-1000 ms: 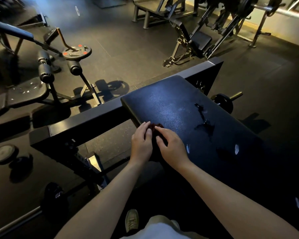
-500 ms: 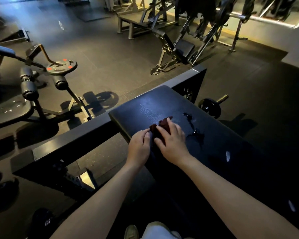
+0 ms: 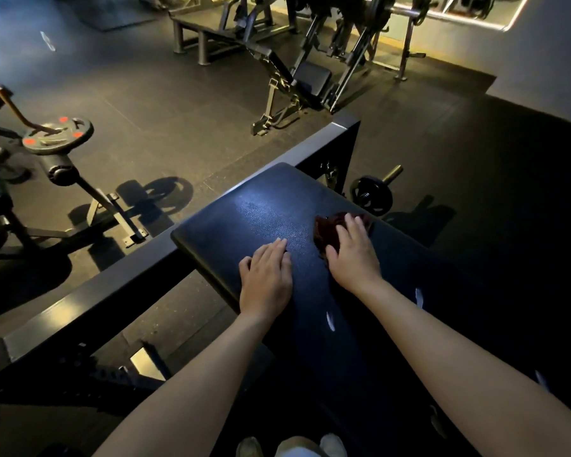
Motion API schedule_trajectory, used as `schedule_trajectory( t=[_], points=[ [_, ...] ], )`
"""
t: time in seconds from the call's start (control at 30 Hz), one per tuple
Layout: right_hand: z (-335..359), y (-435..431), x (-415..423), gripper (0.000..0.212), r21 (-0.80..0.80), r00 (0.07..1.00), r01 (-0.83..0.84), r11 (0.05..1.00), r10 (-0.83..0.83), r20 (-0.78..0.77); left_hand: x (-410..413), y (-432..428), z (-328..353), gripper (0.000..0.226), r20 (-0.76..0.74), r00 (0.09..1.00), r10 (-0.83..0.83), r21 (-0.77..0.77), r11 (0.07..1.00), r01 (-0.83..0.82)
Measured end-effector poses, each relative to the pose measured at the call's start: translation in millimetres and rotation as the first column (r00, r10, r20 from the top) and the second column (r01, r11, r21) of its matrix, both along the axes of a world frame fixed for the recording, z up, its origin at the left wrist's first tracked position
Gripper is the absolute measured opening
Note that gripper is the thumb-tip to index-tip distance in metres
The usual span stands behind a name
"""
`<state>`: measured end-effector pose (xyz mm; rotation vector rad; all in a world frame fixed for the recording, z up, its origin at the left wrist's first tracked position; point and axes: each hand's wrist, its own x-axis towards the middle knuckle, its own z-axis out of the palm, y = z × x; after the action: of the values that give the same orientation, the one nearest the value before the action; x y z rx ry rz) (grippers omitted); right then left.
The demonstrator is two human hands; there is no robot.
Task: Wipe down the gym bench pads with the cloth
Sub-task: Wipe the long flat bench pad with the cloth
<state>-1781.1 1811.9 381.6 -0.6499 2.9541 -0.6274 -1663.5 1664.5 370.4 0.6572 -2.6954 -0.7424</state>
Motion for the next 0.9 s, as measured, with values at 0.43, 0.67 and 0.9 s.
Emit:
schedule_trajectory(
  t=[0.43,0.67,0.9],
  points=[
    [-2,-15,29,0.049,0.078,0.988,-0.110,0.991,0.118,-0.103,1,-6,0,0.045,-0.019,0.997,-0.069,0.039,0.997,0.069],
    [-2,-33,54,0.045,-0.006,0.993,-0.102,0.995,0.102,-0.056,2,-13,2,0.048,0.073,0.982,-0.173,0.012,0.985,0.172],
    [2,-19,8,0.045,0.033,0.997,-0.052,0.998,0.054,-0.055,-31,-20,5,0.047,0.112,0.970,-0.217,-0.057,0.973,0.224]
  ],
)
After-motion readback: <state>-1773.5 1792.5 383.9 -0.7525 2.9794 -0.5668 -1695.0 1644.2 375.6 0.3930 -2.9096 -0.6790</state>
